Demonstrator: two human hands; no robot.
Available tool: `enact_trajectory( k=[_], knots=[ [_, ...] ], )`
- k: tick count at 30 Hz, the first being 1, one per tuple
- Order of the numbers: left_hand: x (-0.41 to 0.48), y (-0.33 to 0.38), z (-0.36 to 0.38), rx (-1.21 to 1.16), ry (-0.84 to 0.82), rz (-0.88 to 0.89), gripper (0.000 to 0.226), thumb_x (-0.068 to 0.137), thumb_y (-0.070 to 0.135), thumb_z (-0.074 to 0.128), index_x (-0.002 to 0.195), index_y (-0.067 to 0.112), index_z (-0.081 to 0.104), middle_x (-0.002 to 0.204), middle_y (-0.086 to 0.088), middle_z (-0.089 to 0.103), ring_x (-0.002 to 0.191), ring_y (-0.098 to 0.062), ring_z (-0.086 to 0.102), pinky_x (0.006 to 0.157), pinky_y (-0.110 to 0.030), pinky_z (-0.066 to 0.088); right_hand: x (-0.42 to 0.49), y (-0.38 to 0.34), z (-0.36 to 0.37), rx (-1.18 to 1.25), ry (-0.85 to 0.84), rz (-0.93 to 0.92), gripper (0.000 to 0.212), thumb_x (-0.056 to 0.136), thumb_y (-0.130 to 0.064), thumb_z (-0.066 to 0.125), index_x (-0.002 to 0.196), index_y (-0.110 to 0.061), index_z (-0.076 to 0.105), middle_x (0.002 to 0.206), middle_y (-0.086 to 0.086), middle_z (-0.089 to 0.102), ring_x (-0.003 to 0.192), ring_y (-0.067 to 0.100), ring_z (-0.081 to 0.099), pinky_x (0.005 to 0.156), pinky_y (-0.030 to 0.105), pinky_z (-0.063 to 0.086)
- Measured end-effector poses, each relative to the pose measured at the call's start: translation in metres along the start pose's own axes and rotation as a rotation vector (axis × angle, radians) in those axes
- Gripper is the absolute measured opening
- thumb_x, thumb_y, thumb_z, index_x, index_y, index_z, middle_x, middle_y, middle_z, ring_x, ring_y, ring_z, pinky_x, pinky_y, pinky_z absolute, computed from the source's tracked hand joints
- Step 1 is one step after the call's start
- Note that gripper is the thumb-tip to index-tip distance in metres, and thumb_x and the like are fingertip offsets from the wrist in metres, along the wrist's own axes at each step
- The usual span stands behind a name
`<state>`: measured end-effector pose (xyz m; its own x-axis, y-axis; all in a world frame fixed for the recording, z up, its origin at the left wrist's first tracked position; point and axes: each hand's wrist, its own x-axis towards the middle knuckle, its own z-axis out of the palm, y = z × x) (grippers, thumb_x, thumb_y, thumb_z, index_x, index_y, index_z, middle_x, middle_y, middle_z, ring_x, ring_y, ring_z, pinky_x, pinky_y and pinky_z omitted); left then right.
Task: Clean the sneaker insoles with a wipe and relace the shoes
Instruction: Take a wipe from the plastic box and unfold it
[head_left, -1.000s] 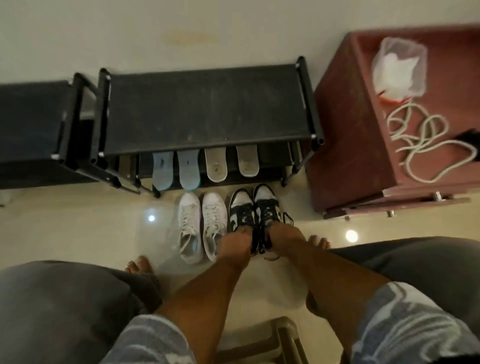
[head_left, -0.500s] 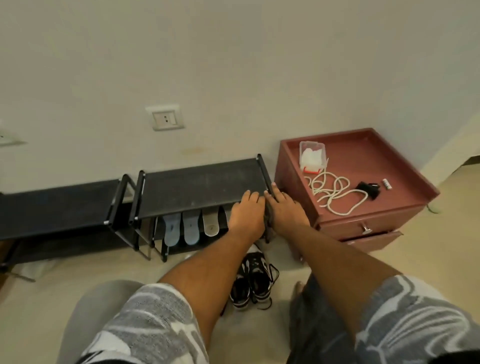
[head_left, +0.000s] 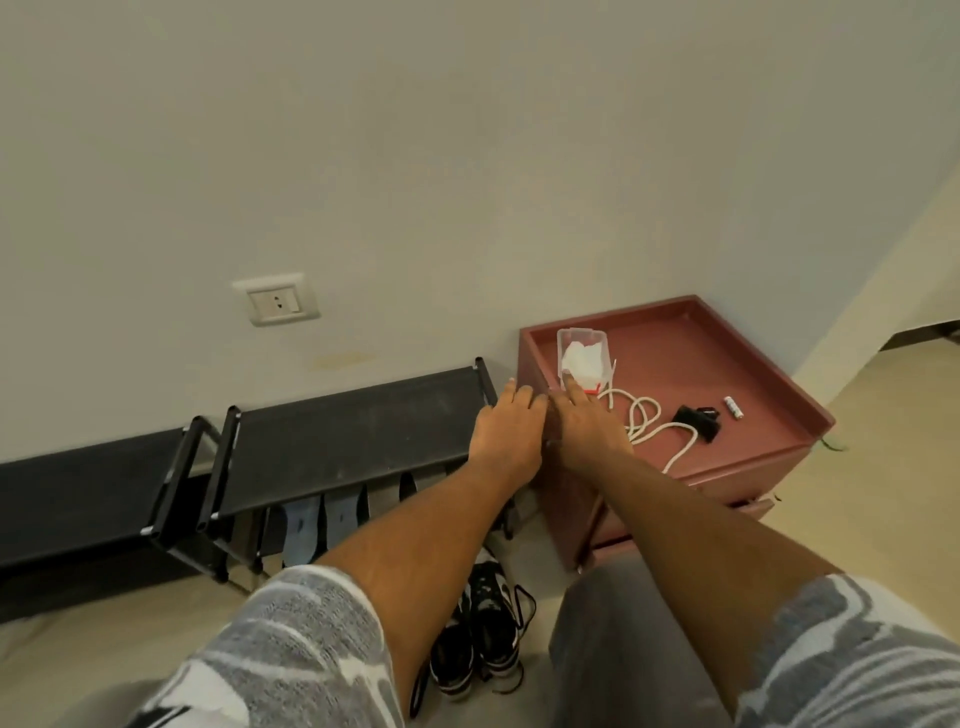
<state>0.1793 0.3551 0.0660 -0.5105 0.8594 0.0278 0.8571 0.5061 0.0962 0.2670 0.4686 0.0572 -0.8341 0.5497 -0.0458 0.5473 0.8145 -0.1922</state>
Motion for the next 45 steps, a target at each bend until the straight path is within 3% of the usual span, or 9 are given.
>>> enact_trajectory(
  k=[5, 9, 15, 22, 27, 32, 37, 39, 45],
  knots=[
    [0.048, 0.001, 0.029, -0.010, 0.002, 0.026, 0.058, 0.103, 0.022, 0.064, 0.156, 0.016, 0.043, 0.163, -0.007, 0.041, 0.159, -0.031, 0.027, 0.110, -0.051, 0.050, 0.046, 0.039, 0.009, 0.026, 0.026, 0.044, 0.069, 0.099, -0.037, 0.059, 0.160, -0.019, 0.033, 0.172, 0.004, 0.023, 0.146, 0.035, 0.041, 0.114, 0.051, 0.043],
    [0.084, -0.009, 0.055, -0.034, -0.029, 0.036, 0.062, 0.103, 0.021, 0.063, 0.160, 0.015, 0.038, 0.167, -0.006, 0.038, 0.161, -0.030, 0.025, 0.115, -0.054, 0.044, 0.090, 0.062, 0.012, -0.037, 0.045, 0.078, 0.062, 0.097, -0.035, 0.062, 0.154, -0.019, 0.043, 0.164, -0.001, 0.039, 0.141, 0.031, 0.047, 0.111, 0.049, 0.046],
    [0.127, -0.021, 0.088, -0.069, -0.055, 0.050, 0.067, 0.104, 0.016, 0.057, 0.165, 0.016, 0.030, 0.172, -0.004, 0.031, 0.162, -0.027, 0.021, 0.120, -0.053, 0.042, 0.151, 0.078, 0.023, -0.043, 0.036, 0.174, 0.034, 0.098, -0.032, 0.063, 0.132, -0.028, 0.068, 0.125, 0.003, 0.073, 0.113, 0.029, 0.068, 0.092, 0.040, 0.054],
    [0.166, -0.030, 0.098, -0.023, -0.031, 0.067, 0.070, 0.103, 0.018, 0.065, 0.165, 0.020, 0.032, 0.173, -0.001, 0.032, 0.160, -0.028, 0.025, 0.115, -0.053, 0.046, 0.207, 0.089, 0.032, -0.029, -0.099, 0.348, 0.029, 0.093, -0.035, 0.076, 0.122, -0.030, 0.074, 0.120, 0.004, 0.071, 0.107, 0.029, 0.070, 0.086, 0.038, 0.060],
    [0.179, -0.034, 0.103, -0.048, -0.015, 0.061, 0.069, 0.104, 0.016, 0.061, 0.166, 0.019, 0.029, 0.174, -0.002, 0.030, 0.160, -0.027, 0.026, 0.118, -0.053, 0.043, 0.225, 0.093, 0.039, -0.026, -0.139, 0.441, 0.047, 0.083, -0.042, 0.085, 0.124, -0.024, 0.072, 0.118, 0.004, 0.071, 0.108, 0.029, 0.070, 0.091, 0.041, 0.060],
    [0.185, -0.036, 0.113, -0.050, 0.013, 0.088, 0.072, 0.101, 0.015, 0.063, 0.166, 0.016, 0.031, 0.171, -0.004, 0.035, 0.148, -0.026, 0.043, 0.111, -0.048, 0.050, 0.229, 0.089, 0.044, -0.048, -0.139, 0.445, 0.034, 0.091, -0.025, 0.073, 0.120, -0.010, 0.067, 0.121, 0.012, 0.067, 0.108, 0.034, 0.069, 0.091, 0.042, 0.059],
    [0.188, -0.032, 0.120, -0.083, 0.033, 0.090, 0.065, 0.104, 0.017, 0.059, 0.164, 0.017, 0.035, 0.169, -0.004, 0.039, 0.143, -0.027, 0.049, 0.110, -0.048, 0.051, 0.227, 0.085, 0.041, -0.122, -0.108, 0.396, 0.035, 0.091, -0.023, 0.067, 0.124, -0.010, 0.065, 0.124, 0.017, 0.066, 0.108, 0.036, 0.068, 0.092, 0.046, 0.058],
    [0.187, -0.033, 0.122, -0.140, 0.050, 0.075, 0.062, 0.105, 0.015, 0.054, 0.165, 0.018, 0.035, 0.169, -0.003, 0.039, 0.142, -0.027, 0.049, 0.109, -0.046, 0.052, 0.228, 0.088, 0.043, -0.077, -0.101, 0.417, 0.027, 0.092, -0.026, 0.070, 0.115, -0.013, 0.066, 0.118, 0.014, 0.068, 0.105, 0.035, 0.069, 0.090, 0.044, 0.059],
    [0.192, -0.036, 0.119, -0.422, 0.140, -0.096, 0.052, 0.108, 0.019, 0.040, 0.160, 0.022, 0.046, 0.160, 0.002, 0.052, 0.142, -0.024, 0.050, 0.112, -0.051, 0.051, 0.222, 0.115, 0.048, 0.341, 0.172, 0.414, 0.003, 0.089, -0.032, 0.077, 0.088, -0.029, 0.078, 0.092, -0.006, 0.075, 0.082, 0.018, 0.069, 0.069, 0.028, 0.054]
  ],
)
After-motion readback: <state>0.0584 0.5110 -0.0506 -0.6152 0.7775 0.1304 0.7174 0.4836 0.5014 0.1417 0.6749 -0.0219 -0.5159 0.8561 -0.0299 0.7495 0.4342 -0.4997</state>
